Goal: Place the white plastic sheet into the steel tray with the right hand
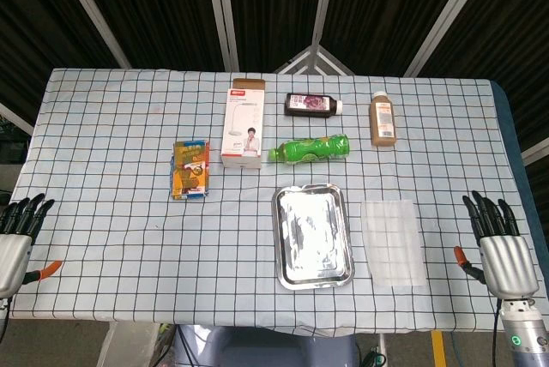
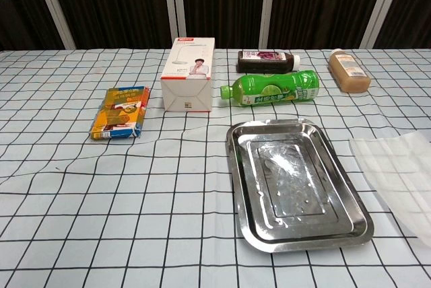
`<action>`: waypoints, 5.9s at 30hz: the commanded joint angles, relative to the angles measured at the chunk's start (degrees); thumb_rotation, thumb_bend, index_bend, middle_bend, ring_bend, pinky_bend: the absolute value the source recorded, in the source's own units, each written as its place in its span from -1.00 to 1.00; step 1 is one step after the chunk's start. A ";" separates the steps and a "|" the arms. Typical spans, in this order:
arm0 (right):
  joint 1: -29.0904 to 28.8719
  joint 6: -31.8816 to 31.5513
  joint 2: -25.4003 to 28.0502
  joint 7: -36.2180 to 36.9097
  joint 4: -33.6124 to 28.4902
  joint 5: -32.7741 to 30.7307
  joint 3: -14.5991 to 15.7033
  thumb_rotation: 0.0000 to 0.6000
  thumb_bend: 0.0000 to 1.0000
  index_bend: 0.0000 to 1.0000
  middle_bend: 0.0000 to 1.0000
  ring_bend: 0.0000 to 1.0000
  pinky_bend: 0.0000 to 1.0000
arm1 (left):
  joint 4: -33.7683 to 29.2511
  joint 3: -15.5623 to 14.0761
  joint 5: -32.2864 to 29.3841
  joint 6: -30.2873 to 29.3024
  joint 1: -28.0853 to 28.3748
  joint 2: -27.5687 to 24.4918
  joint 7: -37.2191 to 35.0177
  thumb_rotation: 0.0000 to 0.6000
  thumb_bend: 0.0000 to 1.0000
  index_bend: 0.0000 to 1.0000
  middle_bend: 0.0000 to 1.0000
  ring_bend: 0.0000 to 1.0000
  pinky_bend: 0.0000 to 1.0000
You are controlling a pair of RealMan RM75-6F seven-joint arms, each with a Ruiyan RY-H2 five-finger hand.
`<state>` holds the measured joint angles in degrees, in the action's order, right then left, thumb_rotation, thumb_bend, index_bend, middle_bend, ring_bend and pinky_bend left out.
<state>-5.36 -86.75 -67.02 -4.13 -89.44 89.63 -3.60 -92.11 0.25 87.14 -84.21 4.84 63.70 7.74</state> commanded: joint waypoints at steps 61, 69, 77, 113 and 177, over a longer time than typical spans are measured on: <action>-0.37 11.17 -10.18 -27.16 -5.60 -1.86 6.66 1.00 -0.23 -0.92 -1.00 -1.00 -1.00 | -1.03 0.01 -0.49 1.21 0.39 -0.99 -2.76 1.00 -1.00 -1.00 -1.00 -1.00 -1.00; 0.04 11.76 -10.74 -31.22 -3.67 -4.98 6.51 1.00 -0.23 -1.00 -1.00 -1.00 -1.00 | -1.26 0.13 -0.86 1.23 0.32 -1.30 -3.61 1.00 -1.00 -1.00 -1.00 -1.00 -1.00; 0.75 11.08 -12.47 -31.90 -2.36 -5.65 6.96 1.00 -0.23 -1.00 -1.00 -1.00 -1.00 | -1.31 0.19 -0.85 1.20 0.33 -1.30 -3.88 1.00 -1.00 -1.00 -1.00 -1.00 -1.00; 1.09 11.83 -16.20 -33.75 2.93 -12.83 5.04 1.00 -0.22 -1.00 -1.00 -1.00 -1.00 | -1.75 0.32 -1.06 1.29 0.31 -2.09 -5.94 1.00 -1.00 -1.00 -1.00 -1.00 -1.00; -1.20 1.73 -22.14 -12.43 7.70 0.36 2.66 1.00 0.04 0.42 -0.47 -0.76 -0.83 | -2.10 0.76 -1.16 0.89 0.24 -2.16 -8.55 1.00 -1.00 -1.00 -1.00 -1.00 -1.00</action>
<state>-6.51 -84.10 -89.76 -17.45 -80.25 89.48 -0.40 -94.21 1.00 85.98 -83.31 5.08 61.53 -0.81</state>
